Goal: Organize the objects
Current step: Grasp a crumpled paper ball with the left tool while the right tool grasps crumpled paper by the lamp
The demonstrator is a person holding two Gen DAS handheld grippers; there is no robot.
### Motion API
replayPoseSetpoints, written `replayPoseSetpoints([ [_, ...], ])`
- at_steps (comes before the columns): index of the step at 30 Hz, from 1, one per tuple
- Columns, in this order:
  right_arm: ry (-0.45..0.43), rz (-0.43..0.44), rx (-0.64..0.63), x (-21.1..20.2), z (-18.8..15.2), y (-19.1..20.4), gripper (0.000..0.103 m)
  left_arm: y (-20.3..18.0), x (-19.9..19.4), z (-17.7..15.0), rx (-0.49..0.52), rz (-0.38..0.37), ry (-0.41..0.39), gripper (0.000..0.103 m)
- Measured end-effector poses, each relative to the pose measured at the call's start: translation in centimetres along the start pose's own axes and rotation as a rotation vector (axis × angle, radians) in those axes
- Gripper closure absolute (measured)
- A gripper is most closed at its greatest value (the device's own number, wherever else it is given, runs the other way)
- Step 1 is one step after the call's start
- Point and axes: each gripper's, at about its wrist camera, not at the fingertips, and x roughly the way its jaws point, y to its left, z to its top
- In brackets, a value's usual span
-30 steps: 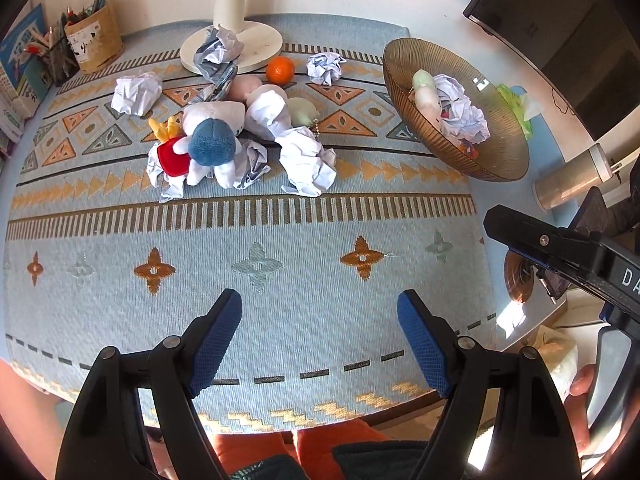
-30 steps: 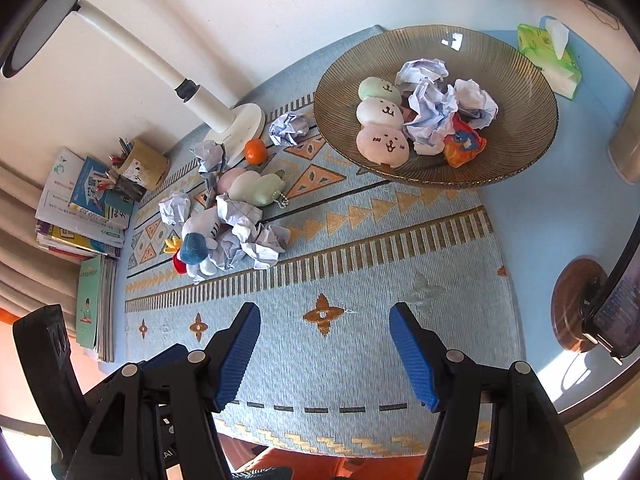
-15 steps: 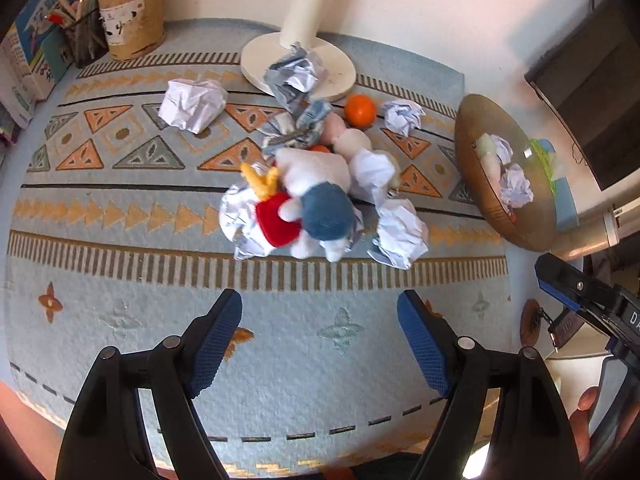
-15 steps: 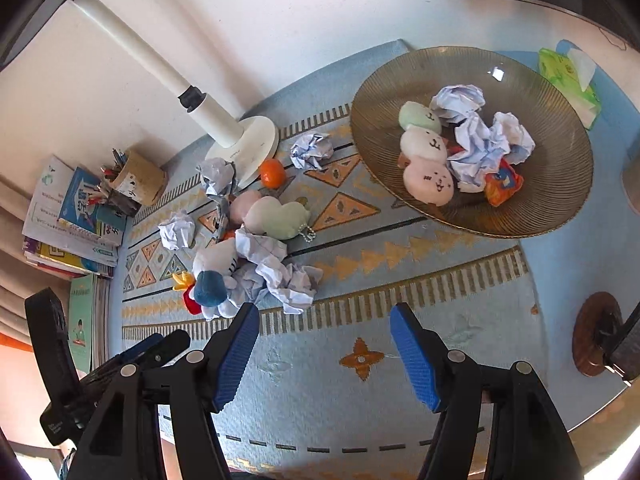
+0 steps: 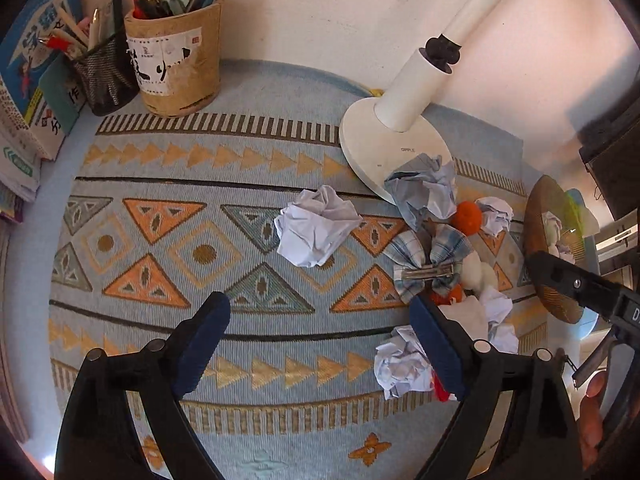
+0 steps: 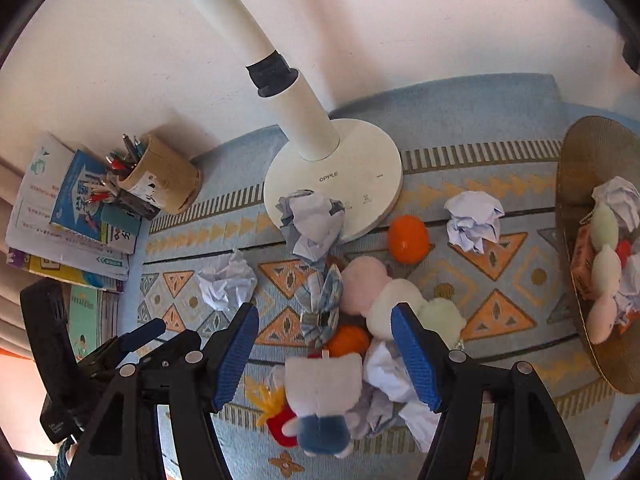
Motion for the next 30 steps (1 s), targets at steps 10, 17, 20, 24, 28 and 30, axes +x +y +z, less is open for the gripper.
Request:
replayPoseSetpoints([
  [10,0.083,-0.063,0.017,7.1,4.8,1.6,0.018,0.2,6.0,2.6,0.128,0.023,0.084,0.013],
  [17,0.095,-0.076,-0.002,9.1,5.2,2.1,0.044,-0.6,7.5,2.7,0.187,0.028,0.075,0.053],
  [20,0.088,-0.067,-0.005,8.9,5.0,2.0,0.062,-0.7,6.8,2.6,0.195,0.019,0.037,0.059],
  [24,0.035,-0.031,0.003,6.8,4.2,2.1,0.063,-1.1,5.4,2.2,0.194,0.008,0.012,0.059],
  [28,-0.032,0.012,0.017,3.3,3.2,2.1,0.063,-2.1,3.3,1.6,0.207,0.002,-0.018,0.059],
  [30,-0.07,0.028,0.034,1.1,2.6,1.8,0.063,-3.3,1.9,1.3,0.226,0.0,-0.046,0.059],
])
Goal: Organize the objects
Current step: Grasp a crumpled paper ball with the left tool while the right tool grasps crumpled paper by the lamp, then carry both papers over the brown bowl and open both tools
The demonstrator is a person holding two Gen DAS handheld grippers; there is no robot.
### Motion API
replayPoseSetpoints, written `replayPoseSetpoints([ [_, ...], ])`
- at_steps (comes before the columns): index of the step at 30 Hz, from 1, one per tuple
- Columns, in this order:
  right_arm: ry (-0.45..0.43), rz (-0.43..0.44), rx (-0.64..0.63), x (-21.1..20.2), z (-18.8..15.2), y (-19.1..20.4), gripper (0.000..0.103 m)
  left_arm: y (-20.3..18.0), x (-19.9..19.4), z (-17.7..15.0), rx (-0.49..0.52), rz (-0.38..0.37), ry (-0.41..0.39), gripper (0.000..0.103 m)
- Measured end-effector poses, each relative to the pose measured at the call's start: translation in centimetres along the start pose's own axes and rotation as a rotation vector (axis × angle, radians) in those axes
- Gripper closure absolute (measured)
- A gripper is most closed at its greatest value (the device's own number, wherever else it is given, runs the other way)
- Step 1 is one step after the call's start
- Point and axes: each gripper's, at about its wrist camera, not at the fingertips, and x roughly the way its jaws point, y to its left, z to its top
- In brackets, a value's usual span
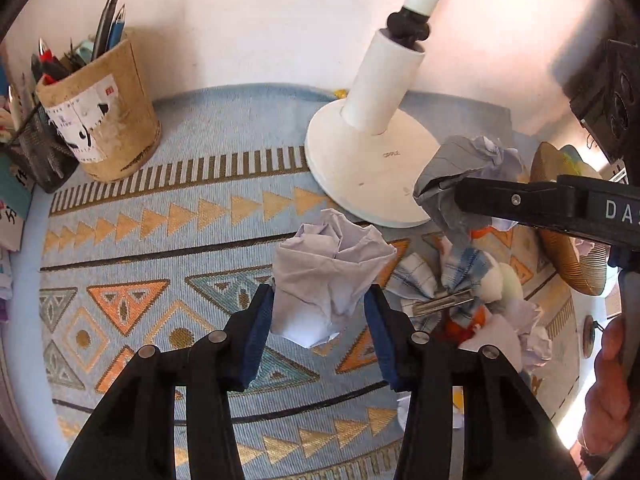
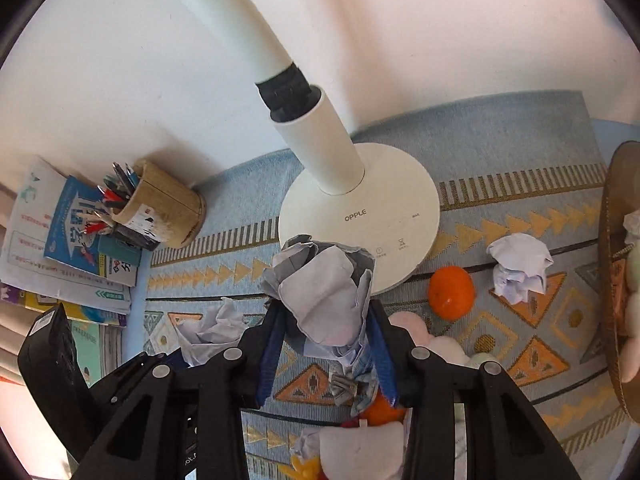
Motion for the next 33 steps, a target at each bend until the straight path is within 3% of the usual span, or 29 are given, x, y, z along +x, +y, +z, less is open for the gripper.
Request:
replayPoseSetpoints([
  [5,-0.134,-0.003,0.072,-7.2,-0.4,-3.0,0.063,-4.1,-4.2,1.2,0.075,-0.034,-0.085,0.059],
  [10,-0.276,-0.064,0.155,-14.8,-0.2,-8.6,0.063,-10.9,-6.3,4.1,0.175,-0.089,-0.147,0.059],
  [14,-0.331,-0.131,0.222,-19.6,0.0,-14.7,0.063,-18.0,-6.9,5.4,0.226,-0.153,-0.162,0.059],
  [20,-0.32,-0.198,0.317,-24.1,0.1,-24.0,0.063,-28.6,-5.1,6.1,0.297,-0.207,-0.135,0.059],
  [25,-0.268,-0.204,0.307,-25.0,1.3,-28.3,0.063,-34.0,-3.1,6.5,0.302,-0.217,-0.121,0.058],
  [26,-0.256,-0.204,0.291,-25.0,1.5,-28.8,0.062,-34.6,-2.8,6.6,0.296,-0.217,-0.119,0.056],
  [28,-0.211,-0.217,0.264,-24.1,2.1,-29.5,0.043,-35.5,-2.1,6.7,0.27,-0.218,-0.12,0.047],
  [29,-0.201,-0.224,0.265,-24.0,2.1,-30.0,0.039,-35.7,-1.6,6.8,0.252,-0.209,-0.109,0.04],
  [30,-0.202,-0.216,0.264,-24.0,1.9,-30.4,0.039,-35.7,-1.2,6.8,0.23,-0.196,-0.099,0.025],
  [33,-0.189,-0.184,0.261,-23.8,1.2,-30.9,0.039,-34.9,-1.0,6.1,0.165,-0.174,-0.096,0.023],
])
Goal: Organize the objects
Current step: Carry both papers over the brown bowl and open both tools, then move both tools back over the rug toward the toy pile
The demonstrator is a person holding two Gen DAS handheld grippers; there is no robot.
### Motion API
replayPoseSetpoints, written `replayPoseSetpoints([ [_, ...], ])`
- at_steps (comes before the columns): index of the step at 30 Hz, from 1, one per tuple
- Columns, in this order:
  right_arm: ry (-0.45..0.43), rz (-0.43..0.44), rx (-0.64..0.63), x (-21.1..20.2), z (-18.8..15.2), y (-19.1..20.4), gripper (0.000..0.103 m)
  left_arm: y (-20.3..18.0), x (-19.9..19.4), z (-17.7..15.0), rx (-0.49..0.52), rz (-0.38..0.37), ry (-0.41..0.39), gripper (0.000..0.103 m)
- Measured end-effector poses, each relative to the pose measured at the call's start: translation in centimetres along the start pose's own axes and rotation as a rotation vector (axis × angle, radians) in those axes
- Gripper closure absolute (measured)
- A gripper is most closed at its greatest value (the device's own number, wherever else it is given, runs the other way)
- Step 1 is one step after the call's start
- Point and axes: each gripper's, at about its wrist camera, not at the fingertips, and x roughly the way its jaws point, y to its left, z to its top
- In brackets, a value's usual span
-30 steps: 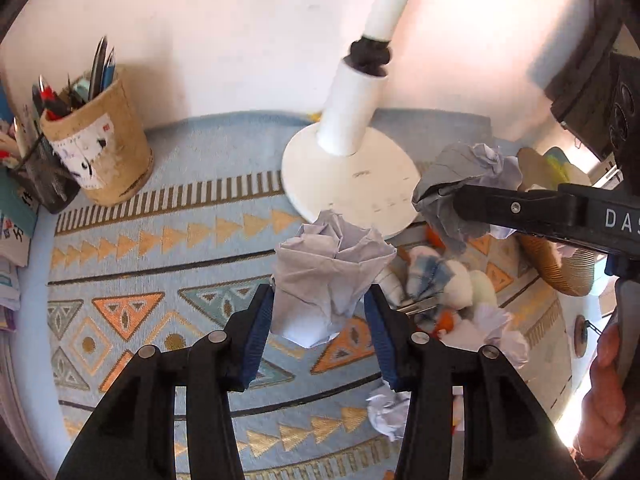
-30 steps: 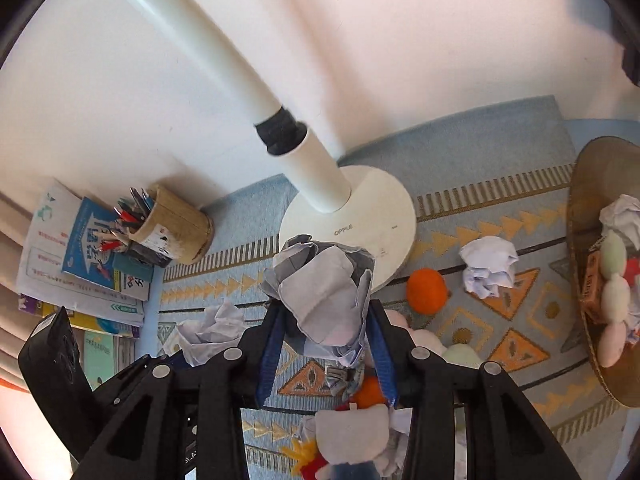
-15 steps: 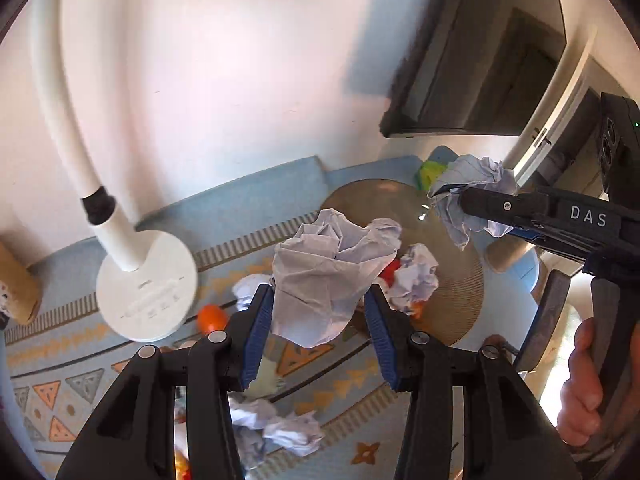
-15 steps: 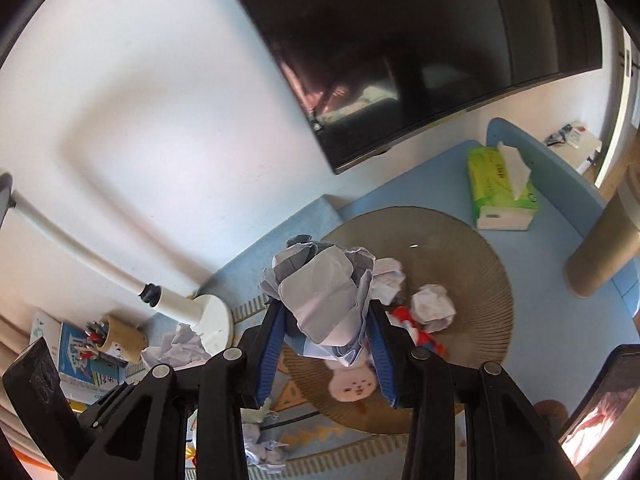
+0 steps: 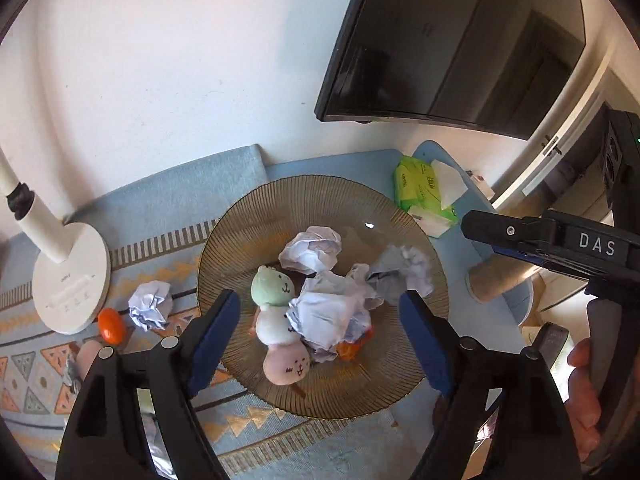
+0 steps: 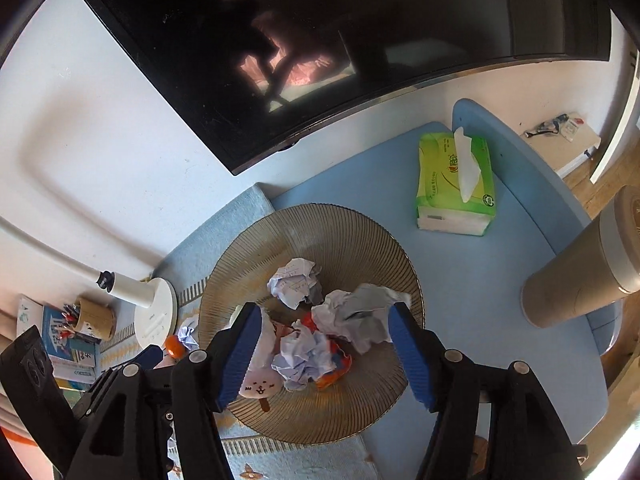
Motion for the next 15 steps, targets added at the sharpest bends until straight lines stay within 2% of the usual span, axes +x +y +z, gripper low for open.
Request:
replayPoseSetpoints([
  [5,0.064,0.062,0.006,0.7,-3.1,1.3,0.039,1.6,-1.2,-2.8,-0.051,0.046,0.03,0.023],
  [9,0.115,0.097,-0.069,1.3,-7.6,5.5,0.039,3.4,-3.0,-6.6,-0.105,0.068,0.055,0.023],
  [15,0.194,0.147,-0.182,2.1,-15.8,12.3,0.039,8.3,-5.5,-13.8,-0.189,0.1,0.138,0.023],
])
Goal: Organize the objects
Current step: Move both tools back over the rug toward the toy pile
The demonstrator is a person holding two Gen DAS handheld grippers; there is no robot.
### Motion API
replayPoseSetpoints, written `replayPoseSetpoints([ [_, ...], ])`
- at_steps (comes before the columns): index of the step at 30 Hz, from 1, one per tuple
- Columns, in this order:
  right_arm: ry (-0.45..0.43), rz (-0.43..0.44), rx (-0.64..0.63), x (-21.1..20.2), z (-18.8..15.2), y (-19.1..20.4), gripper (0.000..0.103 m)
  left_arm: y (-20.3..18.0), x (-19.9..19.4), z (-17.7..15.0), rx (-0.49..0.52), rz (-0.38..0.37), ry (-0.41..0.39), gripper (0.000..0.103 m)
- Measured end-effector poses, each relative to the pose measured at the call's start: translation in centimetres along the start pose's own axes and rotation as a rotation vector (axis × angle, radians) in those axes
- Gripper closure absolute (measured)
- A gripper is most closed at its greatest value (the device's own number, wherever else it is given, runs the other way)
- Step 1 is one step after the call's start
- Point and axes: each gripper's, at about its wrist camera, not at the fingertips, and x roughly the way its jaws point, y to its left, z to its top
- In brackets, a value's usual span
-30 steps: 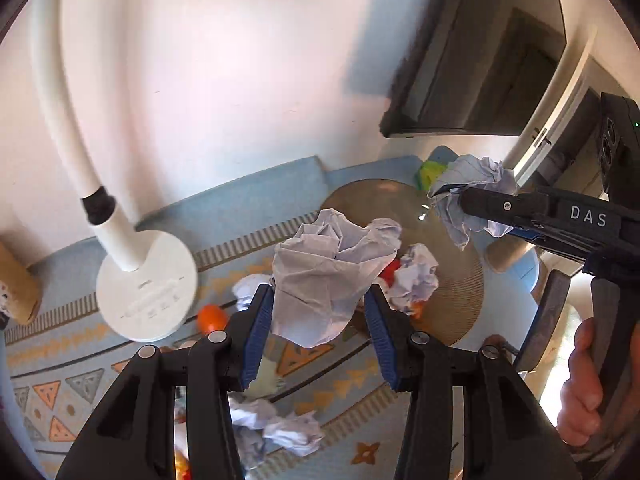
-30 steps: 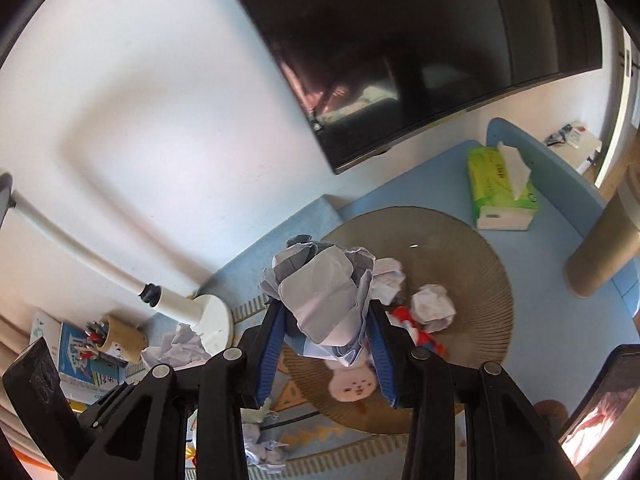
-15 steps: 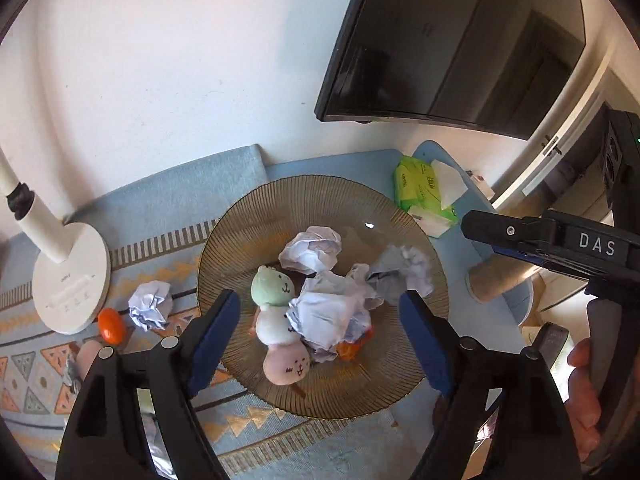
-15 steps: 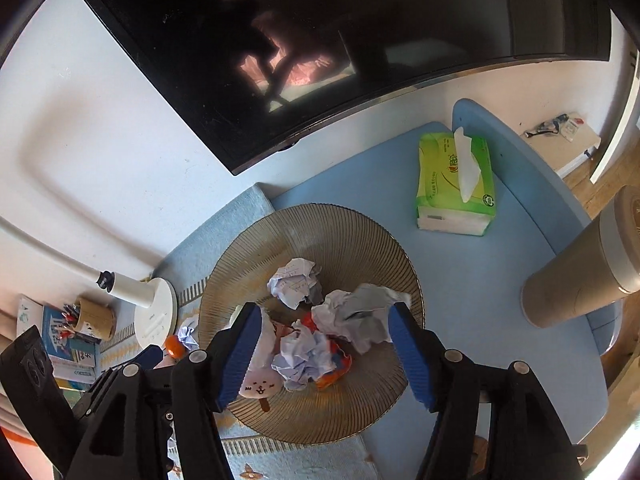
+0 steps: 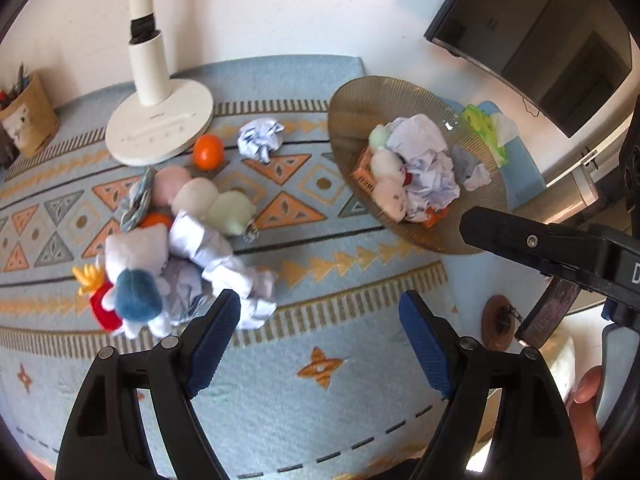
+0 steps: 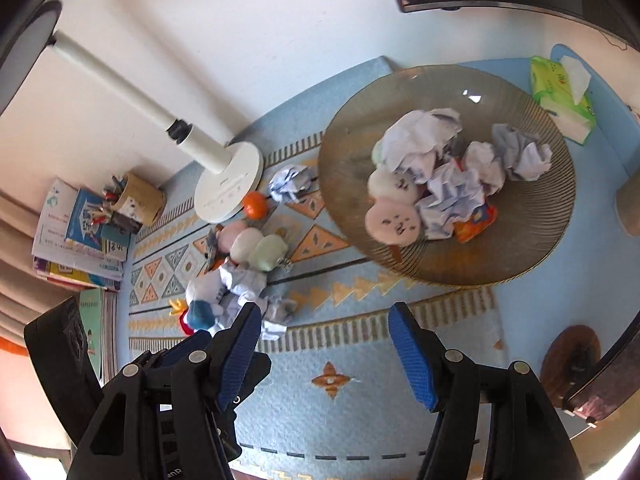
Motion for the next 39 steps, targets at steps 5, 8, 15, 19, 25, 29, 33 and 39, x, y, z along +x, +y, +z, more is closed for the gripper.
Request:
replayPoseSetpoints([
  [5,0.034,0.021,-0.058,1.5,-4.6,5.5,0.039,6.2,-3.2,-4.7,-0.087,0.037,-0.013,0.023],
  [8,0.043,0.029,-0.075,1.7,-7.2,8.1,0.038,9.8,-5.2,-7.3,-0.145,0.045,-0.023,0.023],
  [15,0.022,0.023,-0.106,0.6,-11.4,11.9,0.038,14.9,-7.9,-11.8,-0.237,0.034,-0.035,0.023],
  [19,0.006,0.018,-0.102,-0.1,-12.8,12.7,0.038,15.1,-8.7,-13.1,-0.219,0.025,-0.039,0.023],
  [25,-0.009,0.032,-0.087,-0.9,-13.5,12.7,0.038,14.4,-9.6,-14.3,-0.18,0.025,-0.054,0.023],
  [29,-0.015,0.043,-0.093,-1.3,-13.4,12.4,0.038,14.3,-9.9,-14.5,-0.194,0.035,-0.063,0.023],
  [33,-0.012,0.048,-0.081,-1.7,-13.2,10.9,0.038,13.4,-9.5,-14.4,-0.21,0.041,-0.06,0.023],
  [39,0.021,0.067,-0.016,-1.9,-11.8,7.0,0.038,10.2,-8.1,-14.0,-0.182,0.049,-0.023,0.023],
])
